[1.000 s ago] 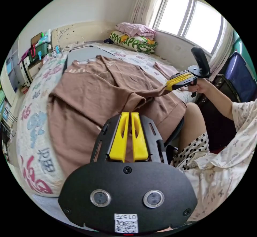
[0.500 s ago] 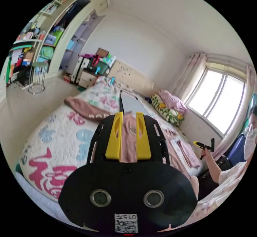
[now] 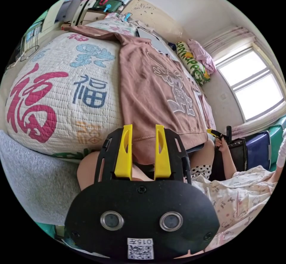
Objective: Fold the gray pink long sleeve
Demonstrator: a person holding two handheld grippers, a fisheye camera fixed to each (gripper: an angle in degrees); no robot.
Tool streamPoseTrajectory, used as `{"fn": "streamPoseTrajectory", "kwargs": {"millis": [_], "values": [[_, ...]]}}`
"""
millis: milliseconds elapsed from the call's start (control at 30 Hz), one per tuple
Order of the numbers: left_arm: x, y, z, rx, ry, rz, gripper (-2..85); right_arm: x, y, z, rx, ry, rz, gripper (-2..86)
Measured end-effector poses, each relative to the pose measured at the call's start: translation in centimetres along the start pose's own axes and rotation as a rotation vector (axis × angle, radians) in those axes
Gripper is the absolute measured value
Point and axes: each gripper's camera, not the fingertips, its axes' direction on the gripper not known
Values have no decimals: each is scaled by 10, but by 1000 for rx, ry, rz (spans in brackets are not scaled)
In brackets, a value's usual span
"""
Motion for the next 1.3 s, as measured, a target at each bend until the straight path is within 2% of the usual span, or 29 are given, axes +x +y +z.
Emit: {"fn": "streamPoseTrajectory", "kwargs": {"millis": [233, 333, 433, 500, 567, 767, 900, 1133, 1300], "values": [[-1, 44, 31, -36, -6, 26, 108, -32, -6, -15, -87, 45, -15, 114], [-16, 64, 17, 47, 47, 28, 107, -41, -6, -25, -88, 61, -17, 112], [-60, 71, -10, 186, 92, -61, 100, -53, -11, -30, -104, 94, -31, 112], [-90, 66, -23, 253, 61, -123, 100, -60, -16, -31, -122, 122, -40, 111], [-127, 50, -33, 338, -5, -181, 108, -69, -23, -34, -144, 158, -44, 112], [-225, -17, -24, 548, 30, -354, 123, -87, -41, -40, -194, 211, -31, 113], [-254, -76, -8, 597, -71, -357, 145, -98, -54, -42, -231, 246, -37, 113], [-356, -142, 62, 649, -80, -541, 157, -94, -79, -57, -265, 226, 37, 107], [-374, -190, 90, 648, -76, -489, 129, -96, -100, -63, -337, 238, 42, 106]]}}
